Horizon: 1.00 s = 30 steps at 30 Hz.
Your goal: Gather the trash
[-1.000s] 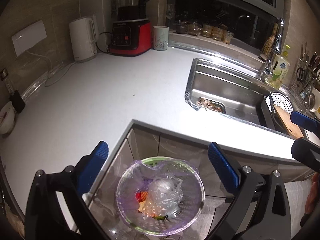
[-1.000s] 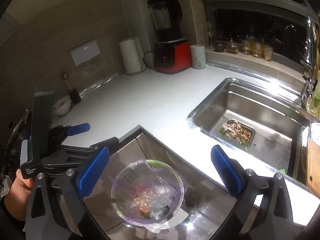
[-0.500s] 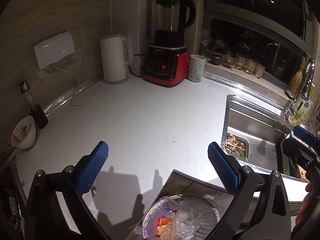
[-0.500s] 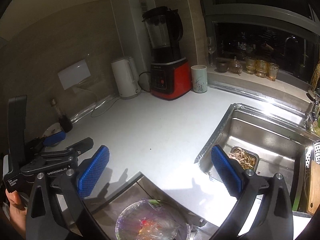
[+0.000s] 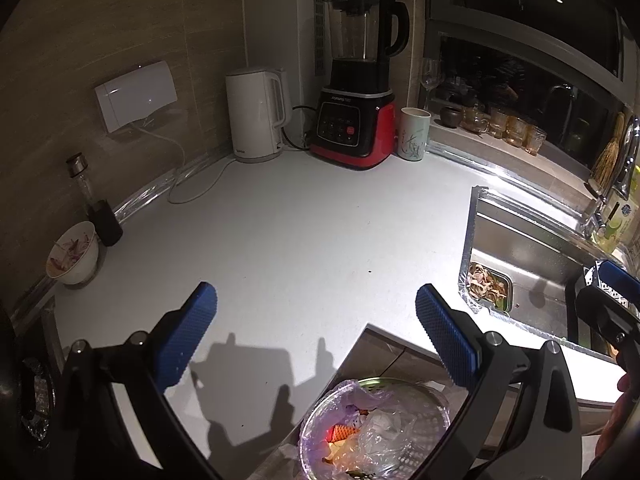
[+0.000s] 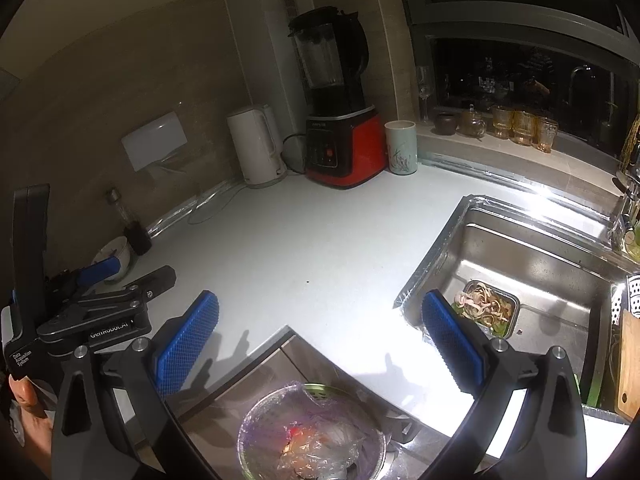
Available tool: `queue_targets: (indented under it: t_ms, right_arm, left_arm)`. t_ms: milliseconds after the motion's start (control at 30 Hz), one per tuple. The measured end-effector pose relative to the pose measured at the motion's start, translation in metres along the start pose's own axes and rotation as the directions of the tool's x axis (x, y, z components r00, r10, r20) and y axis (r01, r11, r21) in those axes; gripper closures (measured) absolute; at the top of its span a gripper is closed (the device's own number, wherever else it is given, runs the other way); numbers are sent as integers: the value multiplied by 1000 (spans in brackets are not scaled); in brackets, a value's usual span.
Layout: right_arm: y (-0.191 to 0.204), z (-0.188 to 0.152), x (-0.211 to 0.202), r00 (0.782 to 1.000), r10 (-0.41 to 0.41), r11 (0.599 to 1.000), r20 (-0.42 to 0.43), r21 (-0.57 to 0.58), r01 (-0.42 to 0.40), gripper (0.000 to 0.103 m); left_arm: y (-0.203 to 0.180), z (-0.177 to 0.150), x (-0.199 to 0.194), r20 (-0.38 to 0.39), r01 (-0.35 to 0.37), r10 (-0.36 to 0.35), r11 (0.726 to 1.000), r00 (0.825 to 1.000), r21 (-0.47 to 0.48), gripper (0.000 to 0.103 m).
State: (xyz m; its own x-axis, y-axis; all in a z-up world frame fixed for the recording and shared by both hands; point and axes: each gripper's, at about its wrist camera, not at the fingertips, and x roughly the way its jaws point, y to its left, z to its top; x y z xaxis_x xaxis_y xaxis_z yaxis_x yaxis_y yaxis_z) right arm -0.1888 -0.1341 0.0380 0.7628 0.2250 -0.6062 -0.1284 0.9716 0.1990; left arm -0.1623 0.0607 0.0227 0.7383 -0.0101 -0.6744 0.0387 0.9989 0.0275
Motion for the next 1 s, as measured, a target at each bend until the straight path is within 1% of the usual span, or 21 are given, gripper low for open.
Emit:
queue_targets:
  t_ms: [433, 1000]
  right_arm:
    - [8, -4, -2, 1000, 15, 1000, -11, -24, -15, 2]
    - [13, -4, 1, 1000, 23, 999, -17, -29, -24, 2]
  left_arm:
    - [1, -1, -3, 8, -2, 2, 1000, 1000, -8, 8]
    - [-1, -2, 0, 5, -15, 15, 1000, 1000, 11, 8]
